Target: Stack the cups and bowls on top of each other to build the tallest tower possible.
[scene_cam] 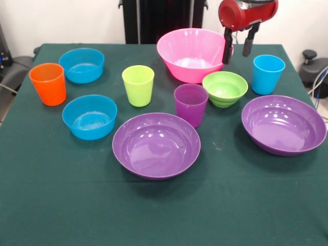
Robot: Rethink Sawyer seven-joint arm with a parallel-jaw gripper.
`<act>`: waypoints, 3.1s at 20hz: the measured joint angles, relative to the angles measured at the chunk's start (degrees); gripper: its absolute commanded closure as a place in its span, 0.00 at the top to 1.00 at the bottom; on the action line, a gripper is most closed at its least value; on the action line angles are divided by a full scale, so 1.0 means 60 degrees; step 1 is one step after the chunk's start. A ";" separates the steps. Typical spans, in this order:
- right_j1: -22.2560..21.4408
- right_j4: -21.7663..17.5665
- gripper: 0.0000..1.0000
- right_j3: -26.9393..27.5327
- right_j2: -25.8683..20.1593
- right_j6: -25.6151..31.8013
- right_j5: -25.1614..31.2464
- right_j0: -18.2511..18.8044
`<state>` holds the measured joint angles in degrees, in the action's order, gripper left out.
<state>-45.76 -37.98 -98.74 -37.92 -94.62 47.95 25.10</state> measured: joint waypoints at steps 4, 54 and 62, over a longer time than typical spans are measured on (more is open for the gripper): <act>0.0064 -0.0022 1.00 -0.0178 -0.0003 0.0000 -0.0002 -0.0039; 0.0614 -0.2144 1.00 -0.0505 0.0454 0.0000 -0.1007 -0.1139; 0.0613 -0.2334 1.00 -0.0502 0.0658 0.0000 -0.1009 -0.1390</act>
<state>-42.08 -51.98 -101.75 -33.97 -94.62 41.90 16.76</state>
